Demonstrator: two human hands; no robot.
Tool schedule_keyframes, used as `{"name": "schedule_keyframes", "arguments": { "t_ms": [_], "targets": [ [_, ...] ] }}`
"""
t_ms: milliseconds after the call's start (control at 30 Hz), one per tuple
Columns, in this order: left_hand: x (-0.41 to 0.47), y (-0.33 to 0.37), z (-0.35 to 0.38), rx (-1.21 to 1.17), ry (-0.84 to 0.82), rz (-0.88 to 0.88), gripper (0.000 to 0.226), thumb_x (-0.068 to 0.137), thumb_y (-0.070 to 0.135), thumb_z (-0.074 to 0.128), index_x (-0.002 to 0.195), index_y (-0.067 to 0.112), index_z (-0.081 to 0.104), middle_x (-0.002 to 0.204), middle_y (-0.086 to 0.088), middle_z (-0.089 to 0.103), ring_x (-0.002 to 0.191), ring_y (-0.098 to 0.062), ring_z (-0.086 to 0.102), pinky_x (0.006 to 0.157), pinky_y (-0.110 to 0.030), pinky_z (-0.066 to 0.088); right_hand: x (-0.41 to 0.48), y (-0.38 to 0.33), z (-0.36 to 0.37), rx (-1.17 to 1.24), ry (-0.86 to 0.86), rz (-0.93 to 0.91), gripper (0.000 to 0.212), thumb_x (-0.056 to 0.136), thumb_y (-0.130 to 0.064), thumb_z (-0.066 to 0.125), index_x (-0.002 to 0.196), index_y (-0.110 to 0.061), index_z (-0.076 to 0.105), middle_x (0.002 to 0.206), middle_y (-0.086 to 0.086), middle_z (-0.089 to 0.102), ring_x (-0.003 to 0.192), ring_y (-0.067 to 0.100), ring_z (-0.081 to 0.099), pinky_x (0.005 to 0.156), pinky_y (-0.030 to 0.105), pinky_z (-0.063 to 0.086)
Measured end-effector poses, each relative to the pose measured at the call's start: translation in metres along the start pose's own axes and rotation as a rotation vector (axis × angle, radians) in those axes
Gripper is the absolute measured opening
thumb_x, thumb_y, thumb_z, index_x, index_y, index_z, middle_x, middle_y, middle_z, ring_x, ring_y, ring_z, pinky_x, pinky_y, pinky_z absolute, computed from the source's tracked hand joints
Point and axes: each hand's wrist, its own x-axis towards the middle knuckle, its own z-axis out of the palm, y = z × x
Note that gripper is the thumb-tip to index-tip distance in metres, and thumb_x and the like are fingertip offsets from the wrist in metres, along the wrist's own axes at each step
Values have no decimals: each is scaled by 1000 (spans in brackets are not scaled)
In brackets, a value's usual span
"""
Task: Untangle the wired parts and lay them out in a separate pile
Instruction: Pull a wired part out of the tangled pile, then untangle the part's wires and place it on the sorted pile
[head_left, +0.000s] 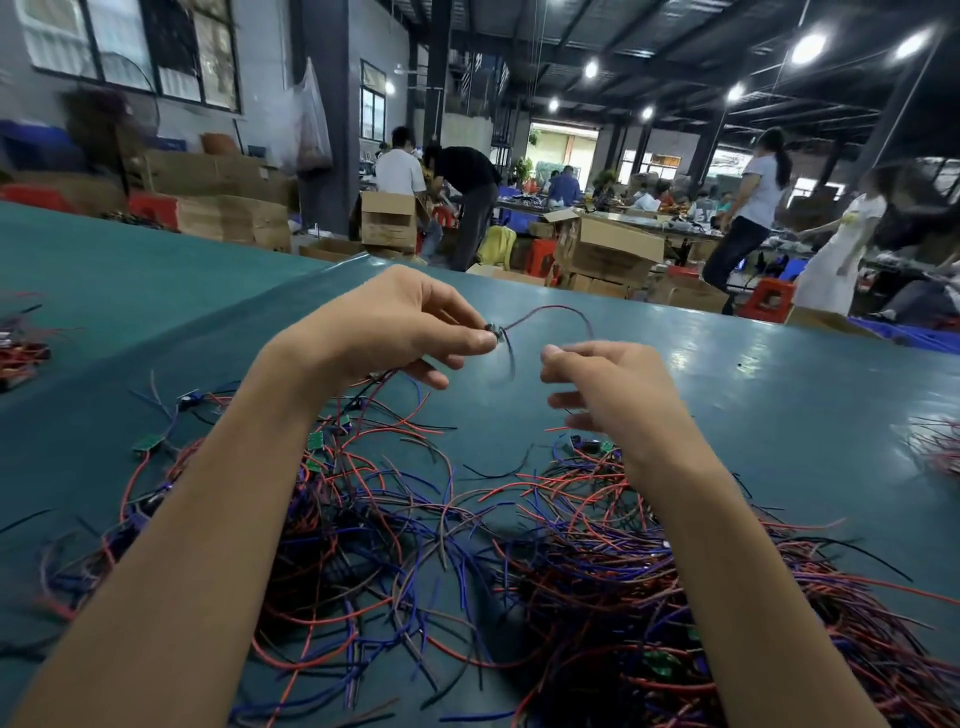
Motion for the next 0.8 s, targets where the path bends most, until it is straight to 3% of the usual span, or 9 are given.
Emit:
{"name": "schedule_keyframes", "arguments": {
  "t_ms": [100, 200, 267, 467, 600, 700, 800],
  "targets": [
    [0, 6, 4, -14, 51, 28, 27, 80, 18, 84, 100, 4, 72, 83, -4, 76, 76, -12, 71, 64, -30, 62, -5, -7, -3, 88, -74, 51, 32, 97, -36, 65, 82, -11, 78, 79, 1, 76, 67, 18, 72, 56, 28, 56],
    [-1, 12, 15, -79, -37, 10, 37, 74, 21, 83, 102, 1, 69, 84, -9, 76, 78, -16, 73, 62, -29, 61, -6, -11, 3, 299, -239, 112, 34, 97, -40, 65, 88, -10, 77, 76, 3, 70, 64, 19, 67, 56, 30, 54],
    [-2, 13, 23, -106, -106, -1, 26, 80, 17, 80, 99, 1, 70, 85, -10, 75, 79, -17, 72, 59, -27, 58, -6, -12, 8, 383, -292, 153, 31, 94, -40, 68, 88, -10, 73, 72, 2, 64, 58, 16, 60, 53, 28, 50],
    [-1, 14, 29, -151, -190, -35, 6, 87, 16, 77, 84, 12, 73, 95, -14, 76, 80, -17, 69, 54, -23, 52, -2, -4, 3, 456, -321, 192, 23, 85, -38, 76, 88, -15, 72, 68, -1, 56, 55, 12, 48, 50, 25, 42],
    [0, 14, 33, -167, -172, -62, 11, 84, 17, 80, 75, 15, 74, 76, -5, 69, 66, -10, 64, 50, -22, 49, 1, 0, 2, 461, -232, 188, 30, 81, -34, 79, 102, -13, 80, 77, -2, 50, 54, 11, 46, 49, 25, 40],
    [1, 14, 35, -205, -182, -86, 10, 84, 21, 79, 85, 11, 78, 78, -3, 64, 63, -9, 58, 48, -21, 48, 3, 1, -1, 548, -224, 192, 17, 82, -24, 76, 94, -14, 82, 83, -1, 48, 54, 11, 46, 50, 24, 43],
    [2, 14, 35, -268, -214, -102, 21, 88, 19, 76, 97, 0, 76, 79, -4, 59, 64, -10, 54, 51, -21, 51, 3, -1, -3, 682, -311, 207, 7, 84, -15, 71, 80, -12, 75, 67, -2, 49, 49, 10, 43, 47, 21, 40]
  ]
}}
